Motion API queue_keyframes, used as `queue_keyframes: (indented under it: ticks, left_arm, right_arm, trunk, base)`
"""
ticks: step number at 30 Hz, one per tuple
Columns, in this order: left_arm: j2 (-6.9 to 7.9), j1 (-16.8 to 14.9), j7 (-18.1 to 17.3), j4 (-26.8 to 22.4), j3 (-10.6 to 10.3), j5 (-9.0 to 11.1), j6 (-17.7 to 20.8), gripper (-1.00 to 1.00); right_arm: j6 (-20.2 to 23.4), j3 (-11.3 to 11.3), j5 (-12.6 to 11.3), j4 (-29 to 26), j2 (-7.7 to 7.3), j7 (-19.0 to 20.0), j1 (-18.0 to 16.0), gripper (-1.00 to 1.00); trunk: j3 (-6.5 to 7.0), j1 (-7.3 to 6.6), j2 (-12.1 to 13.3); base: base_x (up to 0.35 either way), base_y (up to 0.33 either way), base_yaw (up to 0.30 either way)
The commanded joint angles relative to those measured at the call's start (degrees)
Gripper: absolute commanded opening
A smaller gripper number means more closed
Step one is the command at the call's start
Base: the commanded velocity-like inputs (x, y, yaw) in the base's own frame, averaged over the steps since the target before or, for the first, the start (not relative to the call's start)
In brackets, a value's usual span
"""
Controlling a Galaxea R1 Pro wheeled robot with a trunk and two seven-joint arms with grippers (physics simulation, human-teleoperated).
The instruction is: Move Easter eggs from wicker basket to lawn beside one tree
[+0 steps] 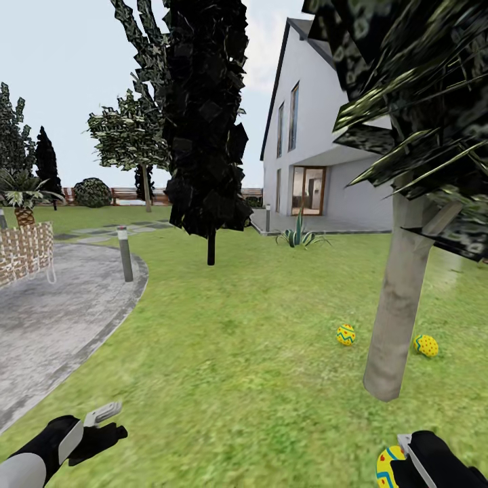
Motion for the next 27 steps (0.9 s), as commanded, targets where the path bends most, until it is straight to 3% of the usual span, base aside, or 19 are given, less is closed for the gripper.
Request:
queue_keyframes:
  ticks: [1,20,27]
  left_arm:
    - [0.01,-0.02,0.03,-0.08,0.07,0.49,0.39,1.00]
    - [0.02,-0.02,0.02,-0.08,0.07,0.49,0.39,1.00]
    - [0.01,-0.02,0.01,-0.08,0.07,0.49,0.39,1.00]
  right_arm:
    - [0.26,-0.32,0.62,-0.10,0.03,0.49,-0.02,-1.00]
    - [0.27,-0.34,0.57,-0.18,0.01,0.45,-0.02,-1.00]
    - [0.27,-0.34,0.54,-0.18,0.01,0.45,-0.02,-1.00]
  trunk:
    - [-0.25,0.21,-0.45]
    - [-3.66,4.38,-8.06]
    - [-5.21,4.57,-8.15]
  base:
    - [0.000,0.000,0.000]
    - [0.000,0.000,0.000]
    - [0.000,0.000,0.000]
